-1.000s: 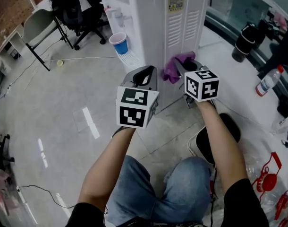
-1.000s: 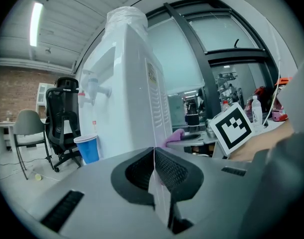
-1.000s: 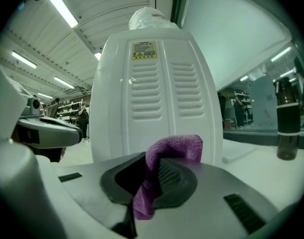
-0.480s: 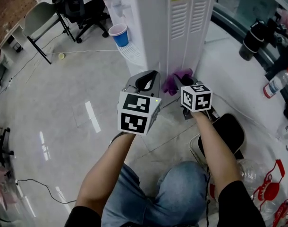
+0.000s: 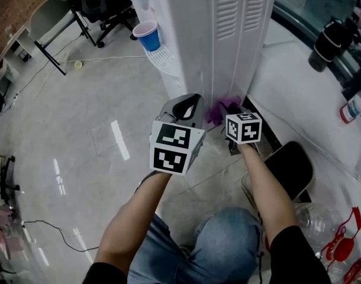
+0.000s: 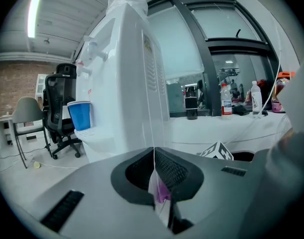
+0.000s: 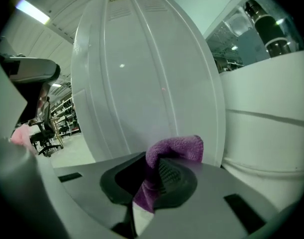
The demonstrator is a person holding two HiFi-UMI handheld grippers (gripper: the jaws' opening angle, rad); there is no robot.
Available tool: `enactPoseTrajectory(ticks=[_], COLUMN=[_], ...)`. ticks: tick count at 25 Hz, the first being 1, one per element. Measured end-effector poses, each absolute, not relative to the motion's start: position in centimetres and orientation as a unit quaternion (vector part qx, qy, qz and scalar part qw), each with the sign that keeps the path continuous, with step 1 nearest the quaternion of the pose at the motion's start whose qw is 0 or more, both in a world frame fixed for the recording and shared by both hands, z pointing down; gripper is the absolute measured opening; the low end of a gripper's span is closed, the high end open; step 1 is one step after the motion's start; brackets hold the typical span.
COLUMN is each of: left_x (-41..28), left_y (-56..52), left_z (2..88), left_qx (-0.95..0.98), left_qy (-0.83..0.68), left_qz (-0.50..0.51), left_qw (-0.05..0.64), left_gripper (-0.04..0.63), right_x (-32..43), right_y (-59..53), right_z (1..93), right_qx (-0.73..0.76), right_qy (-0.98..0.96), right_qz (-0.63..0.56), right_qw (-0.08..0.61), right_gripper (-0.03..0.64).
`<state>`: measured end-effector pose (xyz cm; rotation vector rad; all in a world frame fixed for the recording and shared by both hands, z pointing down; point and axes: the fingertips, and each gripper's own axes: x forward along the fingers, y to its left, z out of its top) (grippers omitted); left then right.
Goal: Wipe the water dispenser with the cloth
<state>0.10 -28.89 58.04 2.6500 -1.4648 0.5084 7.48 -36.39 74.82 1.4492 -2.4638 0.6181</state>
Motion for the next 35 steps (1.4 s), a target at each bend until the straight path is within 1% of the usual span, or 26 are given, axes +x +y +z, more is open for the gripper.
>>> enactPoseTrajectory(ticks=[4,9,23,35], left_x=[-0.1,-0.1,-0.9,-2.6], left_y=[-29.1,-29.2,-30.2,-30.7], left_z=[58.1,56.6,46.7,37.7], left_qx=[0.86,0.86,0.87,0.865], left_qy=[-0.481,-0.482,-0.478,-0.491], left_qz=[0.169,0.163,0.12,0.091], left_qw=[0.034,0.029,-0.007,-0.045], left_gripper=[0.028,0.028,0.028,0.028], right_x=[7.6,7.9,7.5,5.4], right_y=[-36.2,-35.4,-33.5,-32.2], right_z=[74.9,70.8,50.6,32.8], right_qx=[0.49,0.484,0.464,0.443], right_qy=[-0.838,-0.849,-0.881,-0.897], right_qz=[0.211,0.185,0.079,-0.008], right_qw=[0.116,0.106,0.055,-0.012], right_gripper=[0.041,0.041,0.041,0.041])
